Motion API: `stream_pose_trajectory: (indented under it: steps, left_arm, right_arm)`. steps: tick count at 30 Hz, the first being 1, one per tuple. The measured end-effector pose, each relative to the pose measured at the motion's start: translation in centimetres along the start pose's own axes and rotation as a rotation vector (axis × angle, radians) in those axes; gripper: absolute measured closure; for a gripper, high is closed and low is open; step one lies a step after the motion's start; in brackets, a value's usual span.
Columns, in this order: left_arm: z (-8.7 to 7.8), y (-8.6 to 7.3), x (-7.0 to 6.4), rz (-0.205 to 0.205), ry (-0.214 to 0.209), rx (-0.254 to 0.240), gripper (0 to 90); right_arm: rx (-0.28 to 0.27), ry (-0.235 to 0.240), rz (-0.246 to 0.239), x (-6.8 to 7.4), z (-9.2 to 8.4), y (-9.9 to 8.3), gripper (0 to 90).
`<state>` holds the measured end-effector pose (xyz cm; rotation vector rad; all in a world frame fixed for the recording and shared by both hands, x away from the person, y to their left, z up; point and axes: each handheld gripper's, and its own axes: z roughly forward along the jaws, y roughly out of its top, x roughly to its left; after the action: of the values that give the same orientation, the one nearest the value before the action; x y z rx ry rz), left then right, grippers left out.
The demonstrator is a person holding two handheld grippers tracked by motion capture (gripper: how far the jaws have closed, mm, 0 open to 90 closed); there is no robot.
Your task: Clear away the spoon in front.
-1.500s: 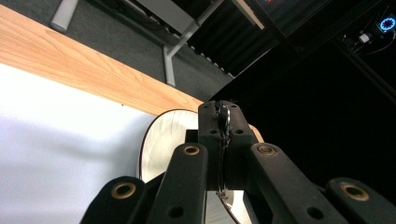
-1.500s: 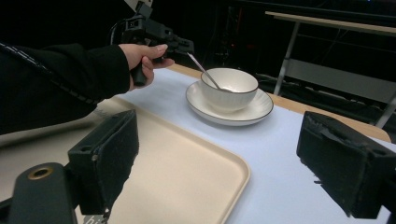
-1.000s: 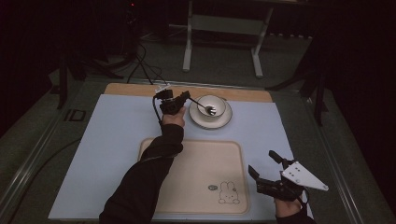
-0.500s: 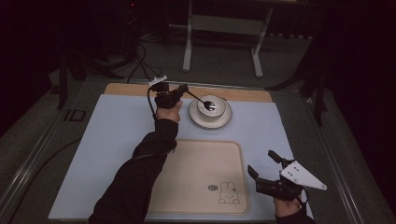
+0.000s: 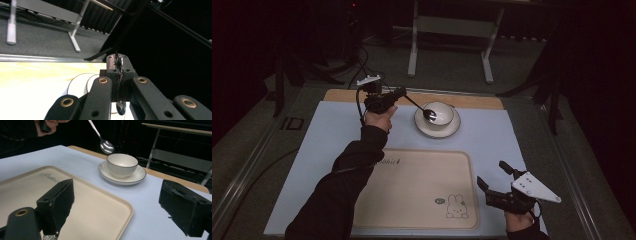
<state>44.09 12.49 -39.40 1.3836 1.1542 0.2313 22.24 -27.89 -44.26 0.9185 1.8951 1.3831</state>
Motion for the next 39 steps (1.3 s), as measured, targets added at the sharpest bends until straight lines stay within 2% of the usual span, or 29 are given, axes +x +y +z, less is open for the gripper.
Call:
stream_pose_trajectory:
  steps: [7,18,24,30,34,35,39]
  left_arm:
    - [-2.1,0.9,-0.2,0.032,-0.027,0.025,89.5]
    - [-5.7,1.8,-0.2,0.144,-0.073,0.091,89.5]
    - [-7.5,1.8,0.0,0.188,-0.1,0.125,89.5]
    - [-8.8,1.9,0.1,0.238,-0.162,0.192,89.5]
    - [-9.6,1.7,0.5,0.253,-0.185,0.223,89.5]
    - [-9.9,1.7,0.6,0.254,-0.182,0.219,89.5]
    - [-10.9,1.6,1.2,0.258,-0.216,0.232,89.4]
  right_arm:
    - [0.001,-0.001,-0.002,0.0,0.0,0.0,12.9]
    - [0.005,-0.003,-0.008,0.2,0.1,0.0,12.9]
    - [0.004,-0.005,-0.007,0.1,0.1,0.0,12.9]
    - [0.004,-0.004,-0.008,0.2,0.2,0.0,12.9]
    - [0.005,-0.005,-0.005,0.1,0.2,0.0,12.9]
    - [0.006,-0.005,-0.005,0.1,0.2,0.0,12.9]
    - [0.008,-0.005,-0.008,0.2,0.2,0.0,12.9]
